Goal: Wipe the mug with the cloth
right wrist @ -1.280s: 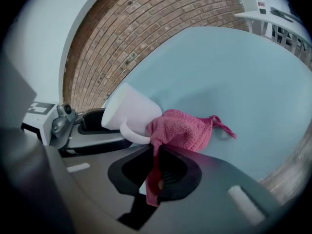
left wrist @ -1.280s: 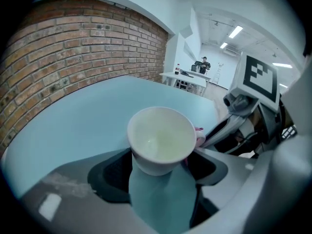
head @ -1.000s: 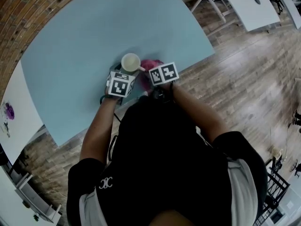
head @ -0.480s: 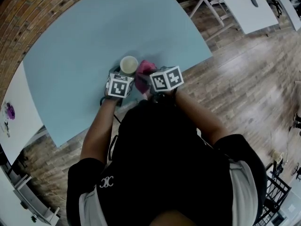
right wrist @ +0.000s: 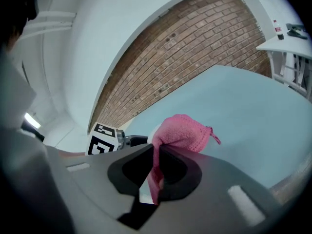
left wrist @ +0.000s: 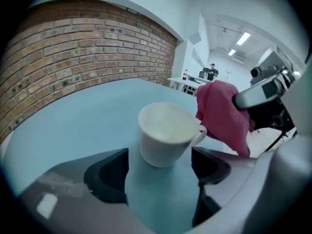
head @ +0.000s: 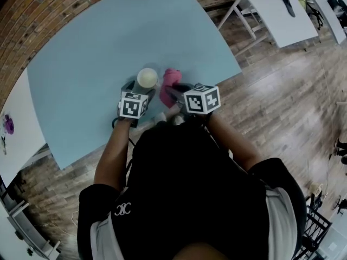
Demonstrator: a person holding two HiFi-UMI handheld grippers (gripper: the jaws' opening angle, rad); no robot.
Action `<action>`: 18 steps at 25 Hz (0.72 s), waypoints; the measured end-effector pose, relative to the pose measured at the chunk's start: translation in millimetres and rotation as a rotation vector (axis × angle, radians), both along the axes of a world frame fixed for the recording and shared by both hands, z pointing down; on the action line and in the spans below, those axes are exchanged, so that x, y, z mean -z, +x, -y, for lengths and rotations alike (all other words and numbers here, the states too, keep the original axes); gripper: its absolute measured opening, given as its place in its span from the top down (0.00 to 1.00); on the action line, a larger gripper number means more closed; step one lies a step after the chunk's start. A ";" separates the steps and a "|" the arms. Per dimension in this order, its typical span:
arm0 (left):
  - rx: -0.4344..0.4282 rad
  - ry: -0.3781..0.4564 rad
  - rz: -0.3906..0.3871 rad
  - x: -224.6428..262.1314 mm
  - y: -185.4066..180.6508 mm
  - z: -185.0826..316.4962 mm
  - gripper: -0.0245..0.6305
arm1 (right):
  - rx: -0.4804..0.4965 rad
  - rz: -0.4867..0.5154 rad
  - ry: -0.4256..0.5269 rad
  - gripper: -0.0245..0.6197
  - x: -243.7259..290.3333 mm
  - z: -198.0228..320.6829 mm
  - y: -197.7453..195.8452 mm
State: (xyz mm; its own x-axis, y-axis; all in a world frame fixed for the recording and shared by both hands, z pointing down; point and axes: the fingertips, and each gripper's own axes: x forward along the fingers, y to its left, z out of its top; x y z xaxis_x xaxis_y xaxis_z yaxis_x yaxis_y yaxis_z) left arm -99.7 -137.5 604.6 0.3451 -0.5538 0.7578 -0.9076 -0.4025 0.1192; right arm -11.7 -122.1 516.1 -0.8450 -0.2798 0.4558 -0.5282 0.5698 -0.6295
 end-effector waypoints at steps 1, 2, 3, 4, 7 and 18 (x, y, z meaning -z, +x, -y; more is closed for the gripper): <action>0.005 0.004 -0.001 1.7 -2.4 -5.4 0.31 | -0.010 -0.006 0.009 0.90 1.3 0.4 6.1; 0.004 0.008 0.000 4.2 -4.4 -11.3 0.31 | -0.018 -0.011 0.018 0.91 2.3 0.5 11.3; 0.003 0.017 0.002 7.7 -6.9 -17.5 0.32 | -0.025 -0.018 0.030 0.90 3.0 0.1 15.3; 0.012 0.036 0.006 12.5 -11.1 -23.1 0.38 | -0.030 -0.027 0.048 0.91 3.4 -0.8 18.1; 0.098 0.122 0.000 30.7 -31.3 -35.2 0.78 | -0.044 -0.054 0.119 0.90 5.5 -2.9 22.5; 0.226 0.190 -0.046 56.3 -45.8 -61.3 0.96 | -0.034 -0.119 0.381 0.90 17.0 6.9 28.0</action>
